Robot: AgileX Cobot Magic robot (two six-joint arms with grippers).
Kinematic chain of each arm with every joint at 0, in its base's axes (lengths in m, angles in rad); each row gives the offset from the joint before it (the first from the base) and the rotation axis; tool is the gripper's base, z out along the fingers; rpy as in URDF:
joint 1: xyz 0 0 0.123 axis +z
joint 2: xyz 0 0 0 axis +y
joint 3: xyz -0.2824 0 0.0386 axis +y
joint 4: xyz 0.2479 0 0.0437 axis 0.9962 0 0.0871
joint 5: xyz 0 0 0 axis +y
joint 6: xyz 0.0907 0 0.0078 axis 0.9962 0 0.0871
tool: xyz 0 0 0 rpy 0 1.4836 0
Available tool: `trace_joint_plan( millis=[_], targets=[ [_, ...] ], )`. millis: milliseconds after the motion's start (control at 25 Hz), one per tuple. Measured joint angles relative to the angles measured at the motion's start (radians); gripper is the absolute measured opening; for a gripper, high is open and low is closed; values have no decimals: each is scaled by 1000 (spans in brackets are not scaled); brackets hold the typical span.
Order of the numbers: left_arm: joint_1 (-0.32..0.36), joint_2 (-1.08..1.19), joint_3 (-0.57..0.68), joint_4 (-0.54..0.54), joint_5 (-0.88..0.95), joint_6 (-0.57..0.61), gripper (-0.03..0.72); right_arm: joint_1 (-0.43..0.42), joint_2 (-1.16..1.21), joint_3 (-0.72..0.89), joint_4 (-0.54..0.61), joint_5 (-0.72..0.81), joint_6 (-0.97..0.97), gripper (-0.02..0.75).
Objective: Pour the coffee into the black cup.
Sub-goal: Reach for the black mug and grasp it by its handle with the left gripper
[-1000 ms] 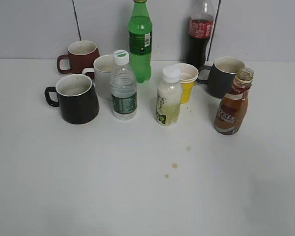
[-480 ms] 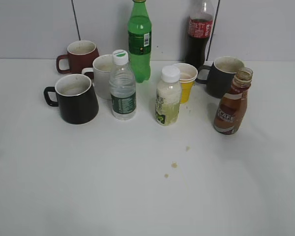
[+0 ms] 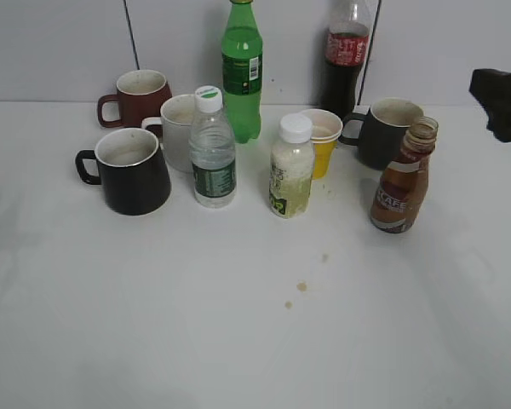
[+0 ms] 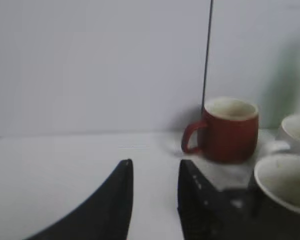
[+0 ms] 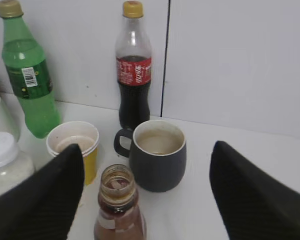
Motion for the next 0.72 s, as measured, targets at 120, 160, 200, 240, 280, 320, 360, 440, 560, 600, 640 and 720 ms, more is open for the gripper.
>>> trace_joint_plan(
  millis=[120,160,200,240,280,320,360,440,560,600,640,720],
  targets=[
    [0,183,-5,57,-56,0,241,31,54,42,-16,-111,1,585],
    [0,237,-13,68,-58,0,241,39,70,59,-20,-149,1,585],
    [0,274,-22,75,-59,0,241,40,85,80,-29,-181,3,585],
    [0,311,-35,85,-60,0,241,40,100,99,-33,-218,4,585],
    [0,340,-50,96,-60,0,241,41,113,121,-36,-254,7,585],
    [0,361,-65,113,-63,0,245,41,129,140,-39,-291,8,585],
    [0,383,-85,134,-66,0,253,41,140,161,-44,-315,9,585],
    [0,429,-130,170,-72,0,285,41,177,201,-54,-402,11,585],
    [0,501,-191,190,-75,0,314,41,244,253,-58,-524,11,585],
    [0,518,-207,191,-75,0,317,41,266,265,-58,-571,11,585],
    [0,532,-225,196,-73,0,319,41,299,279,-56,-617,11,585],
    [0,549,-260,202,-74,0,320,41,349,289,-56,-680,11,585]
  ],
)
